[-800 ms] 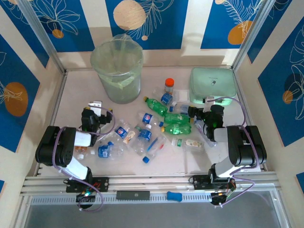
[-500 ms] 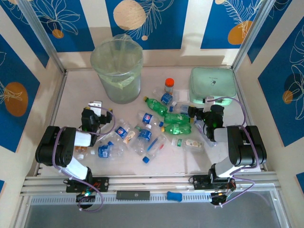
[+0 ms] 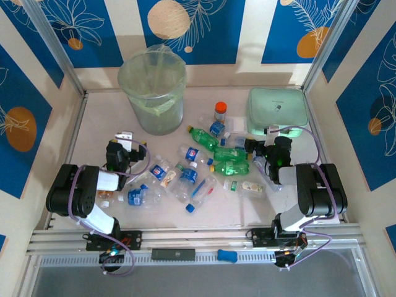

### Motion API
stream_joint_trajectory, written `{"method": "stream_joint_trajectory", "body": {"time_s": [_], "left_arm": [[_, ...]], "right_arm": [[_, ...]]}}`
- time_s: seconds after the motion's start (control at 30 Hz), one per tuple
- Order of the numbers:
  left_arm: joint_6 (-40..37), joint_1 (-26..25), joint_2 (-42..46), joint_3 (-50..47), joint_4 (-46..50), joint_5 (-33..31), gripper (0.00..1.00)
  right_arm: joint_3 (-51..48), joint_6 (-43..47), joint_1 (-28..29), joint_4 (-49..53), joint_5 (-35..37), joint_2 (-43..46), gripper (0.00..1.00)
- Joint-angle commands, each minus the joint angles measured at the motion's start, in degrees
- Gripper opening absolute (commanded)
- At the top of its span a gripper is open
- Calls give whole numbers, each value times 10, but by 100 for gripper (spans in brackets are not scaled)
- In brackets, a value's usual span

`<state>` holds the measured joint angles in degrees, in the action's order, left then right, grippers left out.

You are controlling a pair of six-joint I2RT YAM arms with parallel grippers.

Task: Put the plastic bottles in the bin

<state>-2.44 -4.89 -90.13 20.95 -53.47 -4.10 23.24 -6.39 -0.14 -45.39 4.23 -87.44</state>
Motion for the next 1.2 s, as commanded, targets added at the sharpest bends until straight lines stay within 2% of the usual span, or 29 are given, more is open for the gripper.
{"method": "stream_joint_trajectory", "body": {"time_s": [0.0, 0.13, 0.2, 0.33, 0.47, 0.63, 0.87, 1.03, 1.17], "left_arm": [[-1, 7, 3, 10, 3, 4, 100], [-2, 8, 4, 8, -1, 4, 100], [3, 6, 12, 9, 5, -20, 100], [11, 0, 86, 40, 125, -69, 100], [39, -14, 150, 71, 204, -126, 100], [183, -19, 233, 104, 316, -67, 100], [306, -32, 313, 94, 391, 51, 100], [345, -78, 329, 91, 435, 79, 100], [345, -125, 303, 102, 434, 69, 100]], "right_arm": [[13, 7, 0, 3, -7, 1, 99], [7, 9, 3, -7, 0, 5, 100], [9, 20, 16, 12, 22, 30, 100], [41, 45, 55, 129, 64, 104, 99], [111, 10, 83, 291, 103, 147, 99], [213, -43, 130, 499, 108, 163, 98], [336, -98, 203, 750, 77, 139, 97], [396, -97, 231, 846, 4, 102, 92], [436, -31, 263, 850, -66, 52, 90]]}}
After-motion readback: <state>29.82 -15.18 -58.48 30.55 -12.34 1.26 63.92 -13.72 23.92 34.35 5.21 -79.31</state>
